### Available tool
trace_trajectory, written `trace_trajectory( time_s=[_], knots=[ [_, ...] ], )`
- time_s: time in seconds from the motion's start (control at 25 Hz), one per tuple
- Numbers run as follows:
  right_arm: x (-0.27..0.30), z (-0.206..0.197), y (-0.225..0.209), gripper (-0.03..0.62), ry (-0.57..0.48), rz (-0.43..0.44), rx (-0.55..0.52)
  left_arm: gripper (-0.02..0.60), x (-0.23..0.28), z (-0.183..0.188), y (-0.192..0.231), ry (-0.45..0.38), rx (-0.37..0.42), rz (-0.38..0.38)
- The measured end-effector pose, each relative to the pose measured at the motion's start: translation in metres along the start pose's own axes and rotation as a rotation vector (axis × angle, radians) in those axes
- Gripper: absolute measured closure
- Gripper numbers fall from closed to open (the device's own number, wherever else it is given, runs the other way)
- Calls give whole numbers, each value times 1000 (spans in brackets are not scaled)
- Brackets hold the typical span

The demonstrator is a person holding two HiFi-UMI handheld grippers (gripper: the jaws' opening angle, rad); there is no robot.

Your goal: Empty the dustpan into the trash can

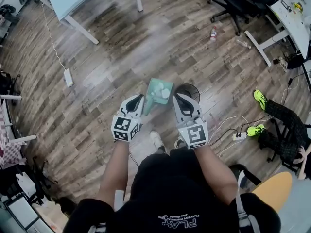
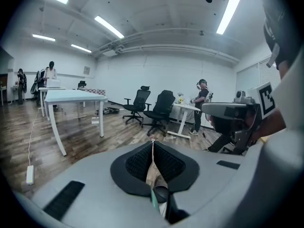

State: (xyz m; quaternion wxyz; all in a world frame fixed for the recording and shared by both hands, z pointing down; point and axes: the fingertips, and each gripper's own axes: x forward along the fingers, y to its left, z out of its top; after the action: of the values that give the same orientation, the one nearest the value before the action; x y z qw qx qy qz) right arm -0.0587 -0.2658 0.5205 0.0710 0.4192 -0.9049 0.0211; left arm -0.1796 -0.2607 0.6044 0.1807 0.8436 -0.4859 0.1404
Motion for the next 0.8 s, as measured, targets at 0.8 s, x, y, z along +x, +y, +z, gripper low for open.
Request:
trace_trajectory(
  time_s=[0.8],
  knots=[
    [-5, -74, -9, 569, 147, -48, 104, 374, 72, -119, 4, 349, -14, 2]
  ],
)
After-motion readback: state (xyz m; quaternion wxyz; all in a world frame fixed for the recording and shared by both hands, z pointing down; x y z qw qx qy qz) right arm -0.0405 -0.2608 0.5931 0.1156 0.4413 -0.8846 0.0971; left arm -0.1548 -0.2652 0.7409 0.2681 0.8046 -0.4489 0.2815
